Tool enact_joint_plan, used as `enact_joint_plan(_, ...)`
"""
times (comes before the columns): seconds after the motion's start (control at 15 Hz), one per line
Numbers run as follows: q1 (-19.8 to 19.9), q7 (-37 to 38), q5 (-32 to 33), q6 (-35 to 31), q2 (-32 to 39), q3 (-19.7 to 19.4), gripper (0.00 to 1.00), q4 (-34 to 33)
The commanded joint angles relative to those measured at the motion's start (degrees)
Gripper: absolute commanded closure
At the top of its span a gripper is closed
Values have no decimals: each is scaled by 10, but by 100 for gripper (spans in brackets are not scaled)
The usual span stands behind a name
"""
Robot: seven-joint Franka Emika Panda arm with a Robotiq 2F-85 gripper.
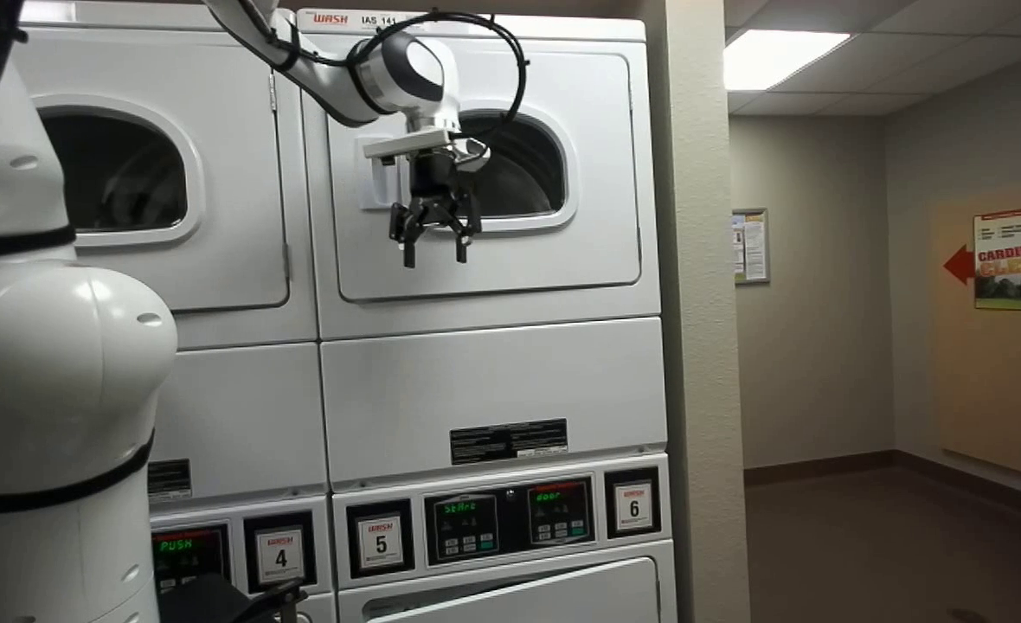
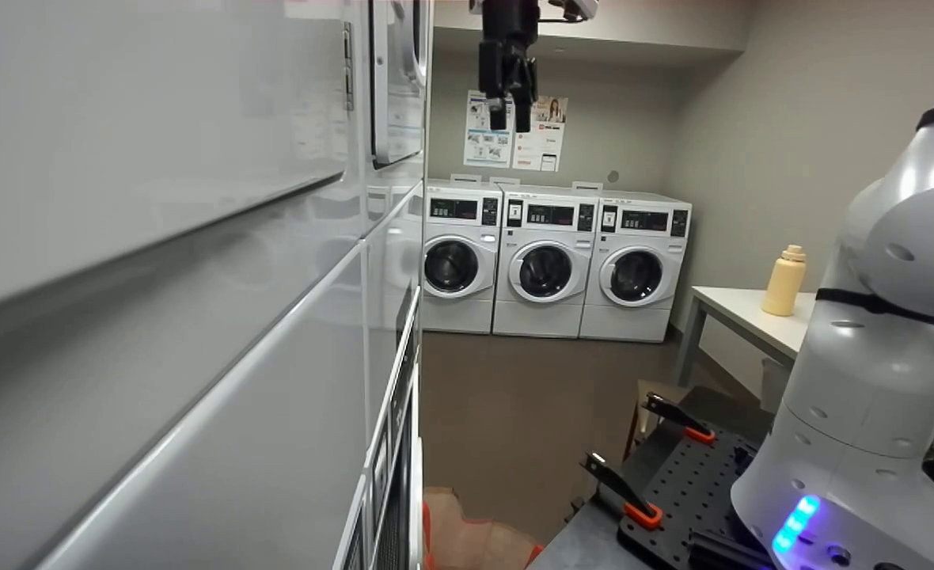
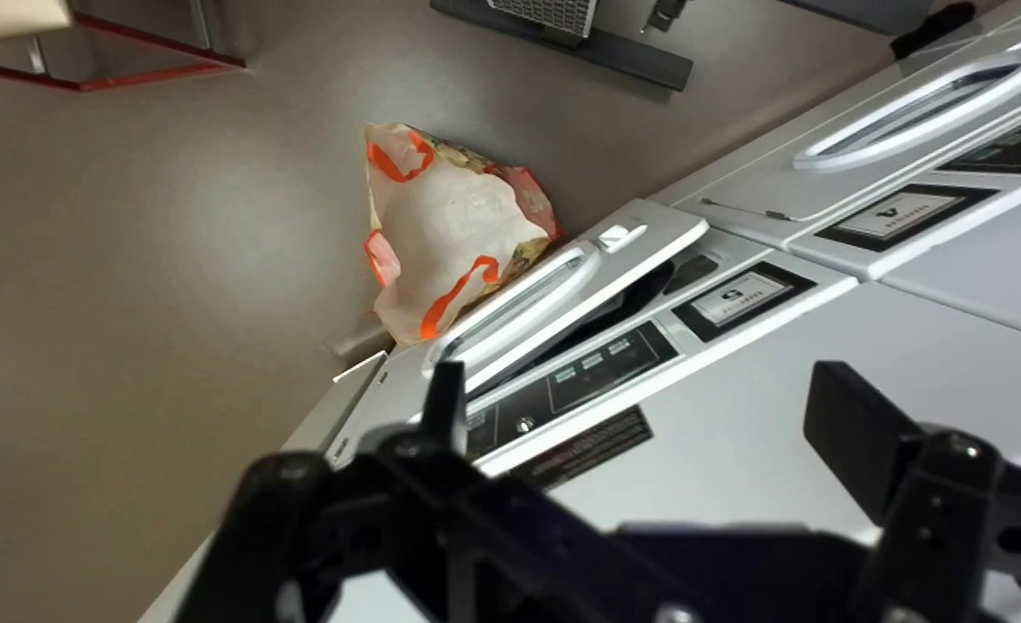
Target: Press the button near the number 5 on the machine
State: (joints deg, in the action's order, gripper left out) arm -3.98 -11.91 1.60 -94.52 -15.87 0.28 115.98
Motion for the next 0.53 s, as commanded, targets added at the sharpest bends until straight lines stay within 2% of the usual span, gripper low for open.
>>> enact_joint_plan(0.0,31,-83,21,-36,42,-44,0,11)
enact_joint_plan(0.27,57,-185,13,-99,132,-81,0,11)
enact_joint_plan(0.47,73,-261,5,-165,205,-77,0,9)
